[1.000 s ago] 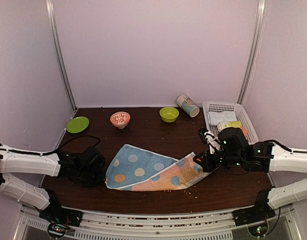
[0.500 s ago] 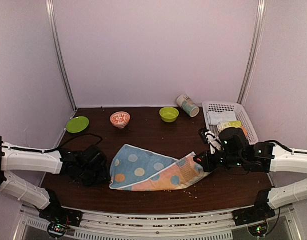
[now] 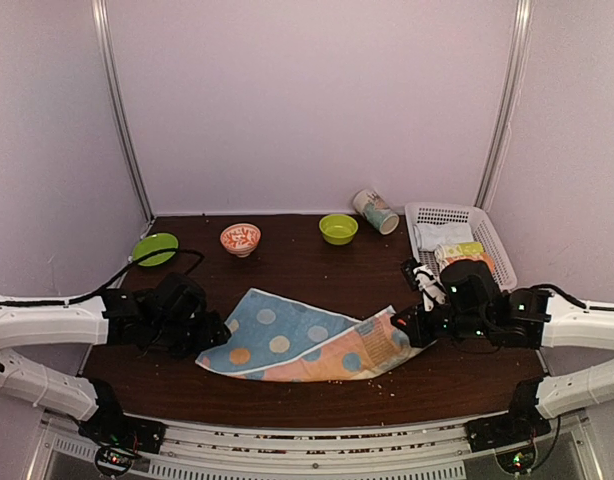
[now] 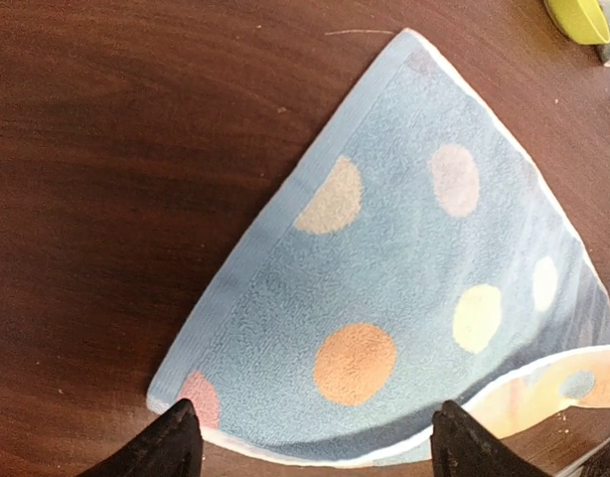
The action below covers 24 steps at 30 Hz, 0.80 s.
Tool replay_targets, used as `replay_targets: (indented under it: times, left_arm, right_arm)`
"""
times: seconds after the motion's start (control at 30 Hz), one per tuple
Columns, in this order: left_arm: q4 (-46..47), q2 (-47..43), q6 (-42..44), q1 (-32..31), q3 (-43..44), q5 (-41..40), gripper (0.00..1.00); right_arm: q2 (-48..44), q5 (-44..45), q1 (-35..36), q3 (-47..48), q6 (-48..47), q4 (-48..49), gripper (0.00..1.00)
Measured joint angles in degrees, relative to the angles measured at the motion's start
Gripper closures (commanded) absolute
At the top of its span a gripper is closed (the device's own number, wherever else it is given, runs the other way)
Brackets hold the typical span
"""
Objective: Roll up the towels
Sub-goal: Flatten out the towel at the center of the board.
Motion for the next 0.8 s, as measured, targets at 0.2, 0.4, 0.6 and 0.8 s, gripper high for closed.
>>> replay_targets:
  times: [0.2,0.4,0.6,0.8]
  left_arm:
    - [0.1,3.3,0.0,0.0,-1.1,0.3,0.18]
    - [-0.1,4.5,-0.7,0.0,-3.3,0.5,0.21]
    - [-0.7,6.9,-2.5,0.0,-3.7,0.4,0.25]
    - [-1.0,10.3,-3.0,0.2,-1.6,-0.4,0.34]
  right_arm:
    - [-0.4,0.2,0.0,-0.3,0.0,0.0,1.0]
    - [-1.5,0.7,0.0,-0.9,0.0,-0.6,1.0]
    - [-3.1,1.2,0.0,-1.8,0.4,-1.0,1.0]
    - [-4.0,1.2,0.0,-2.7,1.0,-1.4,1.0]
